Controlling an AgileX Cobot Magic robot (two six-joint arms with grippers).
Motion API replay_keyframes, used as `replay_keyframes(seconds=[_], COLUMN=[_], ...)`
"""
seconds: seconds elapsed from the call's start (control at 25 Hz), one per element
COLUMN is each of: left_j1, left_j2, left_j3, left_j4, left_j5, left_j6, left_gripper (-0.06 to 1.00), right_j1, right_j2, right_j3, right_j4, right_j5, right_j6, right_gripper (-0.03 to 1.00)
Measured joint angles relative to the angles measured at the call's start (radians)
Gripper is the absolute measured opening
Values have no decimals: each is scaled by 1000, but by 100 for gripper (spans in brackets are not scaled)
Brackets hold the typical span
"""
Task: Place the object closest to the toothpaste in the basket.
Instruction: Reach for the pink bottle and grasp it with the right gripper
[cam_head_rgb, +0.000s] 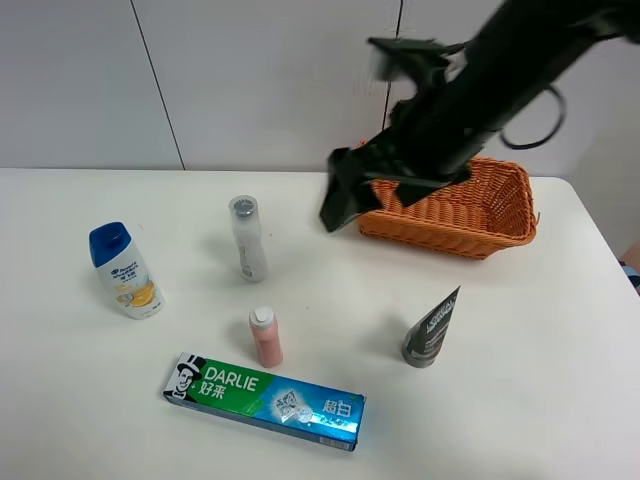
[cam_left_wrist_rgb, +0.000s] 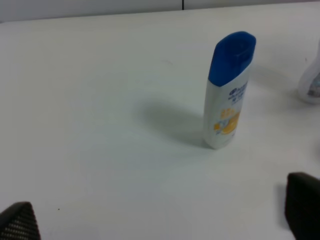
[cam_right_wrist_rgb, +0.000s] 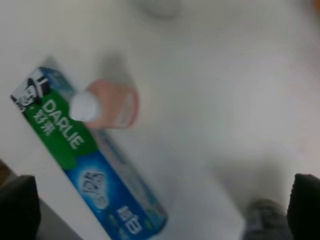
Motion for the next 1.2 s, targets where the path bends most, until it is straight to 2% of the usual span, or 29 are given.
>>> replay_keyframes(seconds=[0.24, 0.52, 0.8, 1.2], left_j1=[0, 0, 0, 0], left_j2=[0, 0, 0, 0], left_j3=[0, 0, 0, 0], left_j4=[0, 0, 0, 0], left_j5=[0, 0, 0, 0], left_j6=[0, 0, 0, 0], left_gripper=[100, 100, 100, 100], right_j1=[148, 246, 264, 274], right_j2=[217, 365, 461, 533], right_j3=[-141, -196, -217, -222], right_j4=[-30, -76, -85, -101], right_j5=[32, 32, 41, 1], right_j6=[113, 271, 394, 497], right_gripper=[99, 99, 99, 99])
